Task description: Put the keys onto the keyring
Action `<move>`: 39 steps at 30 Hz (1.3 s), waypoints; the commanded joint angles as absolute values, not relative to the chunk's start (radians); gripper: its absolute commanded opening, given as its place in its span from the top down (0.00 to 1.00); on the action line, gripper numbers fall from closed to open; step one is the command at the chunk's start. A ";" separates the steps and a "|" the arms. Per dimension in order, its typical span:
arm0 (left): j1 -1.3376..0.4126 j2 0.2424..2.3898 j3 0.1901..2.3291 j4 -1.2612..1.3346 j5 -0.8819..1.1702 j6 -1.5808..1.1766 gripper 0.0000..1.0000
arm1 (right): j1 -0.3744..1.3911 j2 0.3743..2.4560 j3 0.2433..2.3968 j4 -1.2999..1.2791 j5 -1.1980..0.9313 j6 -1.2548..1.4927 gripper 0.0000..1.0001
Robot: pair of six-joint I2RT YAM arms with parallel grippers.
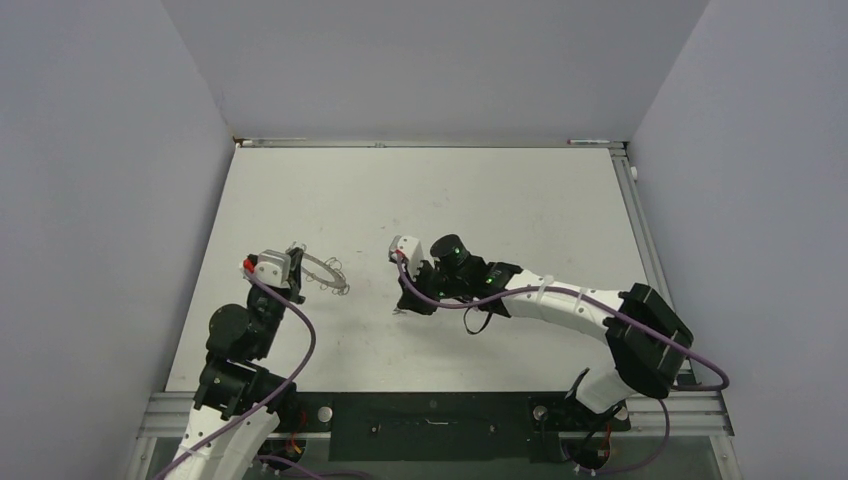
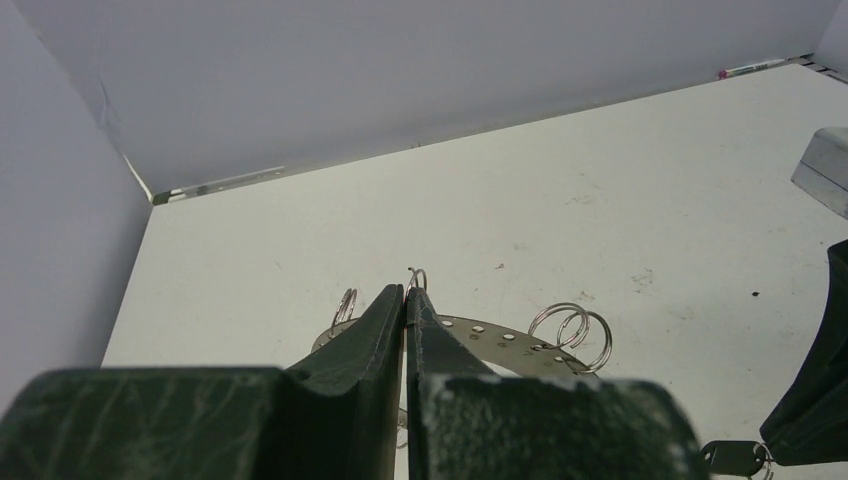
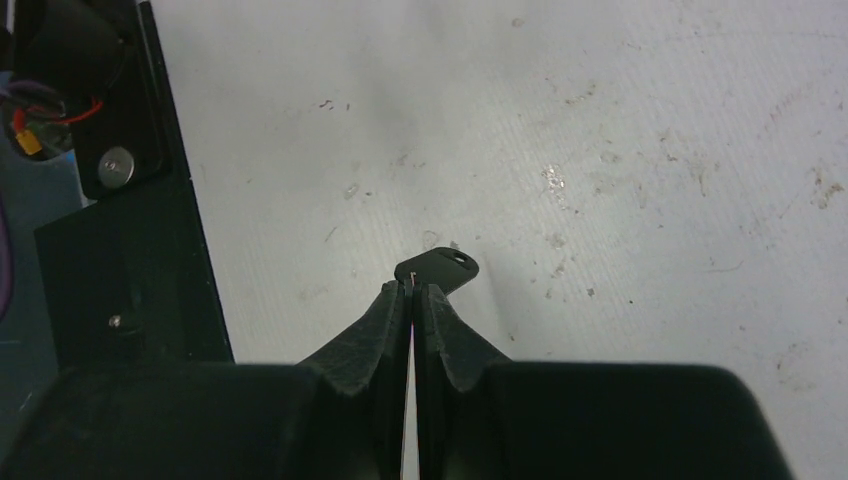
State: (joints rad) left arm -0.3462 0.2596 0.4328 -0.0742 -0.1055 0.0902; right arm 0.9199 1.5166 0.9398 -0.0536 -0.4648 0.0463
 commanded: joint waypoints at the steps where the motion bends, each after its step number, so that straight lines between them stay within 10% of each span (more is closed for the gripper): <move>1: -0.352 0.265 0.479 -0.030 -0.058 0.081 1.00 | 0.934 1.456 0.913 0.015 -0.609 -0.040 0.95; 20: -0.387 0.297 0.451 0.089 0.149 -0.037 1.00 | 0.949 1.282 0.763 0.182 -0.104 0.136 0.95; 39: -0.432 0.603 0.507 0.267 0.657 -0.104 1.00 | 0.985 1.007 0.802 -0.075 -0.044 0.038 0.95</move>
